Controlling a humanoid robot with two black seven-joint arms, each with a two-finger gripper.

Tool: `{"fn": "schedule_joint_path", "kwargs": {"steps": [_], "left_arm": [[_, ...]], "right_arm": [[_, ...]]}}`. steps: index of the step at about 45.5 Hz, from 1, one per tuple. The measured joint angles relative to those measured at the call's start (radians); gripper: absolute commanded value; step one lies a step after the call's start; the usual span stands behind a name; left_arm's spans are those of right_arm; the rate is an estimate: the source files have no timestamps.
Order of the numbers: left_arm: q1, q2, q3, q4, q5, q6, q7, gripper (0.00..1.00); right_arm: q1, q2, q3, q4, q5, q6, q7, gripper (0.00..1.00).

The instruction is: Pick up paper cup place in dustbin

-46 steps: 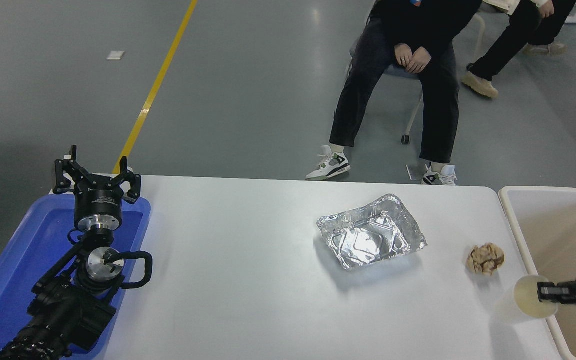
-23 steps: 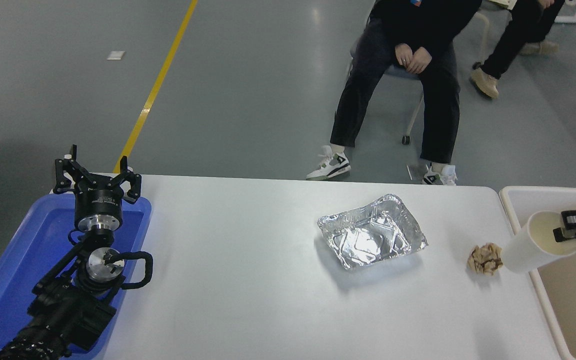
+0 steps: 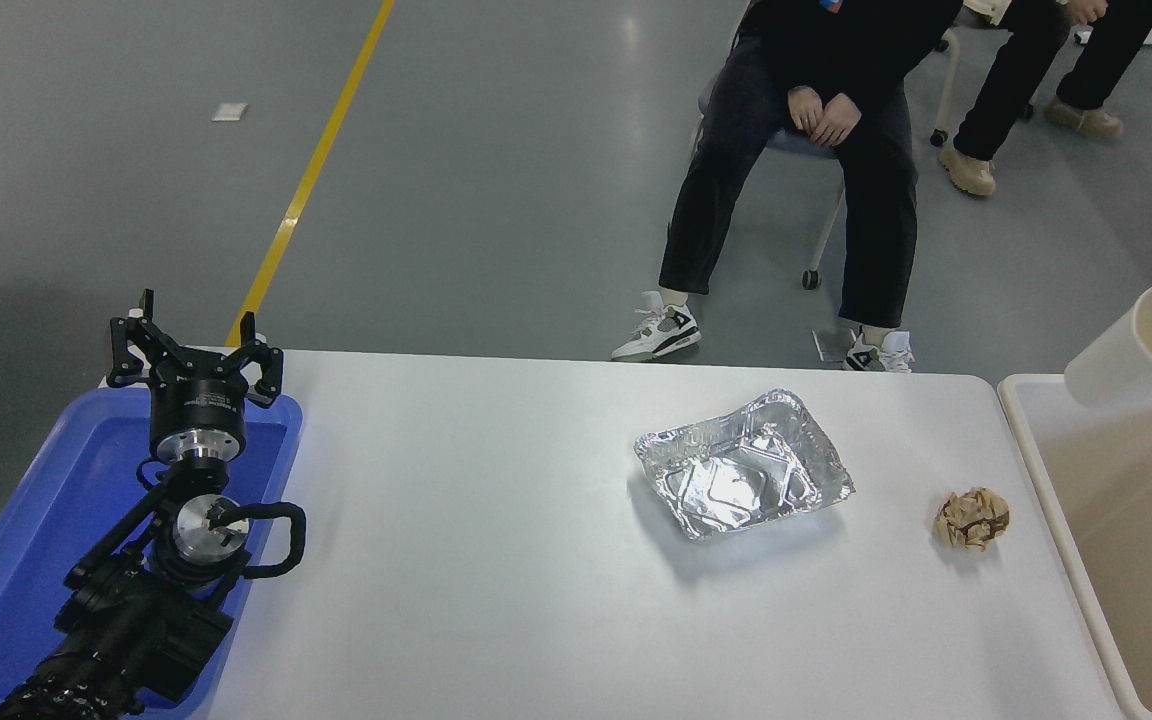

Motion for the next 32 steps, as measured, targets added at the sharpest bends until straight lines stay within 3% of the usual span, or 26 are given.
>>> {"fn": "schedule_joint_path", "kwargs": {"steps": [9, 18, 25, 32], "left_arm": [[0.0, 0.0, 0.0, 0.0, 0.0, 0.0, 0.0, 0.99], [0.0, 0.0, 0.0, 0.0, 0.0, 0.0, 0.0, 0.99], [0.0, 0.0, 0.0, 0.0, 0.0, 0.0, 0.0, 0.99], [0.0, 0.0, 0.0, 0.0, 0.0, 0.0, 0.0, 0.99]], "right_arm": [[-0.147, -0.009, 0.045, -0.142, 0.138, -0.233, -0.002, 0.0], [-0.429, 0.022, 0.206, -0.333, 0.373, -0.415, -0.002, 0.0], [-0.712, 0.101, 0.417, -0.569, 0.561, -0.484, -0.003, 0.0], [-0.975, 0.225, 0.654, -0.844, 0.667, -0.508, -0.002, 0.0]]}}
